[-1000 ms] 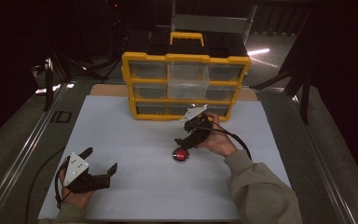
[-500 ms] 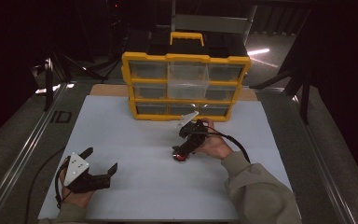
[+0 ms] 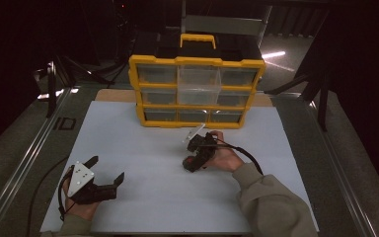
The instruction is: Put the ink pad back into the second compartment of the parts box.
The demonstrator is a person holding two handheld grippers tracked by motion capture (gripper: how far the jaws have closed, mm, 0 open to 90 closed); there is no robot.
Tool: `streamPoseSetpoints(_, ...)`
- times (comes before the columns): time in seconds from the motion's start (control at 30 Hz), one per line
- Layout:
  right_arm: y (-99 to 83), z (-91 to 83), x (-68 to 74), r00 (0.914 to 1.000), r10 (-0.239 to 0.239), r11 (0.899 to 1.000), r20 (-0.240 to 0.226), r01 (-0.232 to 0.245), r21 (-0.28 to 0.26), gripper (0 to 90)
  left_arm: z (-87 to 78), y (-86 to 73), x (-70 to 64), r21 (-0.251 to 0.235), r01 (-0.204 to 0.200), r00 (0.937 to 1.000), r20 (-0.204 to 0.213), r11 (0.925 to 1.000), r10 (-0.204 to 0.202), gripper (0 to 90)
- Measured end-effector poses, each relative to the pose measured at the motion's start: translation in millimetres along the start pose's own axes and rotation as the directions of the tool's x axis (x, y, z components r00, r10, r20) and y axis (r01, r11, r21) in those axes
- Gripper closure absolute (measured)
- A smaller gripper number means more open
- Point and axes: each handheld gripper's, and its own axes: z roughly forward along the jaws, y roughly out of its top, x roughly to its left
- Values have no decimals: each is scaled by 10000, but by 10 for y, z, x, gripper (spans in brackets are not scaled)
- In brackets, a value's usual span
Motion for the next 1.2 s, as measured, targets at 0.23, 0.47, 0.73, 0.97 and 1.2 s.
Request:
streamPoseSetpoints(0.23, -19, 88, 33, 9998, -99, 9988, -156, 106, 475, 133, -1, 0, 0, -21, 5, 10000, -9, 10000, -5, 0)
streamPoseSetpoints(0.47, -37, 154, 38, 9987, 20, 9970, -503, 20, 779, 140, -1, 0, 0, -20, 5, 10000, -8, 10000, -5, 0)
streamPoseSetpoints(0.73, -59, 259, 61, 9978, -148, 9907, -640, 232, 1338, 166, 0, 0, 1, 9, 8, 10000, 4, 10000, -8, 0)
streamPoseSetpoints(0.97, -79, 302, 36, 9975, -54, 9873, -710, 166, 1578, 259, -1, 0, 2, 5, 10, 10000, 4, 10000, -10, 0)
streamPoseSetpoints(1.2, -85, 303, 22, 9947, 353, 9853, -961, -185, 1701, 294, -2, 0, -1, -9, 22, 10000, -8, 10000, -22, 0)
